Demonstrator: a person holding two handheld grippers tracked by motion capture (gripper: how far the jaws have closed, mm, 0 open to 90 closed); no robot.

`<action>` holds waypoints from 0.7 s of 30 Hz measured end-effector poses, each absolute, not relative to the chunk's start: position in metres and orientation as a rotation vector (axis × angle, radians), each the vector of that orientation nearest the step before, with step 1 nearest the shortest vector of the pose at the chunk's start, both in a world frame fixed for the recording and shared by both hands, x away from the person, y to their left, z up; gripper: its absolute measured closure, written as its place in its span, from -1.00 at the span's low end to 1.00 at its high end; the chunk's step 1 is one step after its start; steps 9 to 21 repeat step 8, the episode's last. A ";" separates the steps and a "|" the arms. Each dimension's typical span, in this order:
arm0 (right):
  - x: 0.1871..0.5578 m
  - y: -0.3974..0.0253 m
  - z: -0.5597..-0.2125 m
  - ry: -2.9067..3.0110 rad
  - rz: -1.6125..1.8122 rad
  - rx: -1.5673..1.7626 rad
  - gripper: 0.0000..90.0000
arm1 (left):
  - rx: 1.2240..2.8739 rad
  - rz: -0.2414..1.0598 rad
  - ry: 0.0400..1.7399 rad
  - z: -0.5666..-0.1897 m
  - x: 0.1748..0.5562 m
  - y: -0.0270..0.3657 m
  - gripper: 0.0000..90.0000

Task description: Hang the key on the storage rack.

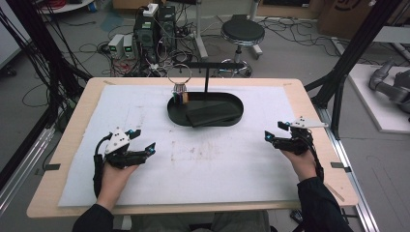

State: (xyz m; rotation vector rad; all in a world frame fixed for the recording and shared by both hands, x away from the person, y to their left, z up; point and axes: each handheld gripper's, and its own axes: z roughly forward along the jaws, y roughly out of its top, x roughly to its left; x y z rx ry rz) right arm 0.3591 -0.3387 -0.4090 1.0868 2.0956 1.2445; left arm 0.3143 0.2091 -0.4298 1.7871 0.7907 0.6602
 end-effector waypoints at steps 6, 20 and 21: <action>0.360 -0.342 -0.412 2.092 1.239 1.102 -0.41 | 1.789 0.649 0.808 -0.432 0.317 0.209 -0.43; 0.360 -0.342 -0.412 2.091 1.238 1.099 -0.40 | 1.790 0.648 0.818 -0.433 0.318 0.210 -0.43; 0.360 -0.342 -0.412 2.091 1.238 1.099 -0.40 | 1.790 0.648 0.818 -0.433 0.318 0.210 -0.43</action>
